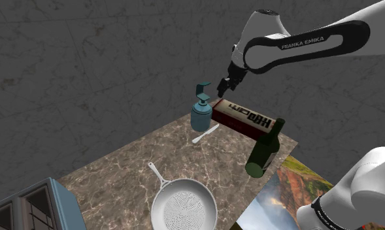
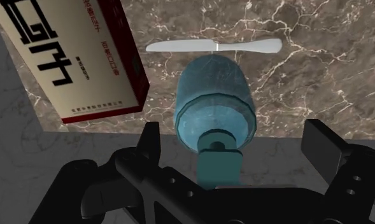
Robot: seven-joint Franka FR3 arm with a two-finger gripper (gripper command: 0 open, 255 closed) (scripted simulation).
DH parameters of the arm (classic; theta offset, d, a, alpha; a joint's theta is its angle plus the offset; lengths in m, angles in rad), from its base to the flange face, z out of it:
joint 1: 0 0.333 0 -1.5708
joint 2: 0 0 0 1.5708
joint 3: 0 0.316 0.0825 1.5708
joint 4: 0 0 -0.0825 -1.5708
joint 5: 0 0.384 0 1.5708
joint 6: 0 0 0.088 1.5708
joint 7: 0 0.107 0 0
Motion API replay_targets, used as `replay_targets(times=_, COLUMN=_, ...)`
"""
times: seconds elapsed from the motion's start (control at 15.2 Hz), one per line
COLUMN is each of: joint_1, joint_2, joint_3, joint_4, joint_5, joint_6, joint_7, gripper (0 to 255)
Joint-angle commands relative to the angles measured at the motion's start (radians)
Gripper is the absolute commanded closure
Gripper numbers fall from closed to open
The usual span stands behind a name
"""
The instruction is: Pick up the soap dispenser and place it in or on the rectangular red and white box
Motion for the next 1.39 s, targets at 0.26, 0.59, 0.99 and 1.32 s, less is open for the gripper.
replay_targets(times=0.26, joint_1=0.006, joint_2=0.227, joint_3=0.003, joint_4=0.145, joint_5=0.023, joint_6=0.119, joint_7=0.000, gripper=0)
replay_targets(times=0.59, joint_1=0.007, joint_2=0.308, joint_3=0.005, joint_4=0.181, joint_5=0.028, joint_6=0.172, joint_7=0.001, gripper=0)
replay_targets(times=0.99, joint_1=0.007, joint_2=0.356, joint_3=0.005, joint_4=0.182, joint_5=0.028, joint_6=0.219, joint_7=0.001, gripper=0)
replay_targets(times=1.32, joint_1=0.007, joint_2=0.356, joint_3=0.005, joint_4=0.182, joint_5=0.028, joint_6=0.219, joint_7=0.001, gripper=0)
